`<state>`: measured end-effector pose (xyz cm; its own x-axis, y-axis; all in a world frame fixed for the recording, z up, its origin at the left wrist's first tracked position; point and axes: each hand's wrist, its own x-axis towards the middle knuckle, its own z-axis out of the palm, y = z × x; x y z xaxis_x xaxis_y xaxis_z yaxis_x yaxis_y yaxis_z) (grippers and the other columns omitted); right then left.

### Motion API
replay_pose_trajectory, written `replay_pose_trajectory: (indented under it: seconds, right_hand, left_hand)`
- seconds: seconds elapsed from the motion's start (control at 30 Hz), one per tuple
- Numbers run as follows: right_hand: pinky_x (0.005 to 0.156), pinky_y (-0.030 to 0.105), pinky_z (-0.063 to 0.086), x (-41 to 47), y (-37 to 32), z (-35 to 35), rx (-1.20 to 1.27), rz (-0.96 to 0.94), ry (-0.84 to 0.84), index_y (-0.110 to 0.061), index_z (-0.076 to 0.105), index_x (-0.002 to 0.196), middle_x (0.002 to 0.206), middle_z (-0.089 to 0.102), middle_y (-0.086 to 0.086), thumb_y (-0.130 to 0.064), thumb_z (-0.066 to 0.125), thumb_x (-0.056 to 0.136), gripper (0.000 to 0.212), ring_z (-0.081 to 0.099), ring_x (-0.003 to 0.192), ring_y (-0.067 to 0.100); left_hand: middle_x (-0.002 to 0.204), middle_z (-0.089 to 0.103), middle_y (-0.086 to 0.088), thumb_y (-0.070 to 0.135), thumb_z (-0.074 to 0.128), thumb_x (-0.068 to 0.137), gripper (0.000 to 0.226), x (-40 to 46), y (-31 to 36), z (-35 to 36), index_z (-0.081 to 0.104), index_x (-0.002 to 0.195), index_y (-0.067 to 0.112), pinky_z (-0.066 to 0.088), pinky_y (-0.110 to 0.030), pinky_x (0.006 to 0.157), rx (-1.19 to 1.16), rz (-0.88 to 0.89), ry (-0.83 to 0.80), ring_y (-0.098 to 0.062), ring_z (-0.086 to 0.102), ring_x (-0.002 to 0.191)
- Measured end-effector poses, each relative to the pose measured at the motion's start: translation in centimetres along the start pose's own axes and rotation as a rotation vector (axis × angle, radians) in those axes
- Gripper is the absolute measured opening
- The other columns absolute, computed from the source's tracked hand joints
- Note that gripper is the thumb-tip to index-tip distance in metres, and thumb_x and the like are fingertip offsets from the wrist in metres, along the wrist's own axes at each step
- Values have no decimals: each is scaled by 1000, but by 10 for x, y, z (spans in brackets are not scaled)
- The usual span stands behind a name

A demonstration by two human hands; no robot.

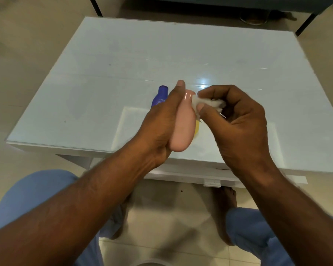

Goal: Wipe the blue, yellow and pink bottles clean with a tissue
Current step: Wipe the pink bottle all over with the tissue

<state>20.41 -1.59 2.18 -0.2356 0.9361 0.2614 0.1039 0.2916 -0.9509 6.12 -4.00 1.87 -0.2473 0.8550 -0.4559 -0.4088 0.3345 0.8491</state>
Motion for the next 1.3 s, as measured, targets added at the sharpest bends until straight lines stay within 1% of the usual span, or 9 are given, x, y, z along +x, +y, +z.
replay_pose_trajectory:
  seconds: [0.07, 0.13, 0.23, 0.43, 0.63, 0.83, 0.97, 1.17, 1.3]
  right_hand:
    - [78, 15, 58, 1, 2, 0, 21, 30, -22, -16, 78, 102, 98, 80, -4, 2, 75, 94, 20, 75, 89, 6]
    - [78, 18, 60, -1, 3, 1, 63, 62, -66, -13, 79, 99, 96, 82, -6, 4, 75, 92, 19, 77, 90, 8]
    - [72, 28, 63, -8, 1, 6, 28, 50, -135, -23, 77, 91, 84, 78, -13, -8, 74, 87, 16, 76, 79, 11]
    - [67, 17, 53, -9, -1, 5, -50, -30, -162, -22, 77, 86, 77, 74, -14, -11, 73, 84, 13, 68, 71, 4]
    - [83, 27, 62, 1, 7, 0, -4, 23, 26, -20, 79, 101, 96, 80, -4, -2, 75, 95, 20, 75, 88, 11]
    - [86, 36, 67, -4, 6, 0, 46, 82, -63, -17, 82, 96, 97, 83, 0, -2, 76, 91, 17, 79, 94, 23]
    - [71, 25, 61, -5, 3, 1, 24, 75, -108, -18, 80, 89, 80, 78, -9, -11, 75, 85, 9, 72, 74, 8]
    - [70, 10, 55, -9, 4, 5, 34, 34, -164, -17, 77, 85, 84, 76, -2, -18, 78, 82, 3, 71, 74, 0]
    - [71, 11, 55, -10, 6, 6, 0, 7, -191, -18, 76, 86, 84, 75, -8, -30, 69, 80, 14, 74, 75, 0]
  left_hand:
    - [111, 75, -8, 60, 58, 96, 53, 1, 0, 0, 65, 132, 22, 56, -29, 64, -39, 14, 1, -19, 70, 89]
    - [96, 77, -3, 56, 52, 101, 42, 0, 4, -1, 78, 104, 22, 58, -34, 72, -96, 21, -6, -19, 71, 86]
    - [109, 75, -4, 56, 49, 103, 52, 5, 5, -9, 83, 80, 25, 57, -38, 79, -166, 50, 9, -18, 68, 94]
    - [111, 76, 0, 56, 51, 102, 48, 5, 9, -11, 83, 87, 24, 54, -34, 79, -162, 48, 28, -15, 66, 97]
    - [104, 69, -6, 57, 61, 95, 61, -7, 4, 4, 53, 145, 23, 56, -25, 57, -31, -12, 30, -15, 67, 76]
    - [88, 74, 0, 55, 49, 103, 42, -7, 3, -1, 74, 99, 21, 53, -26, 60, -73, 4, -17, -15, 68, 77]
    - [89, 76, 1, 53, 48, 104, 45, -5, 4, -1, 76, 92, 20, 57, -30, 64, -110, 37, -11, -15, 72, 77]
    - [117, 70, -1, 52, 46, 105, 39, -1, 6, -1, 72, 93, 25, 54, -31, 67, -135, 67, 77, -11, 64, 86]
    - [107, 70, 2, 50, 48, 105, 39, 3, 4, -2, 70, 103, 18, 54, -30, 68, -223, 58, 108, -14, 64, 91]
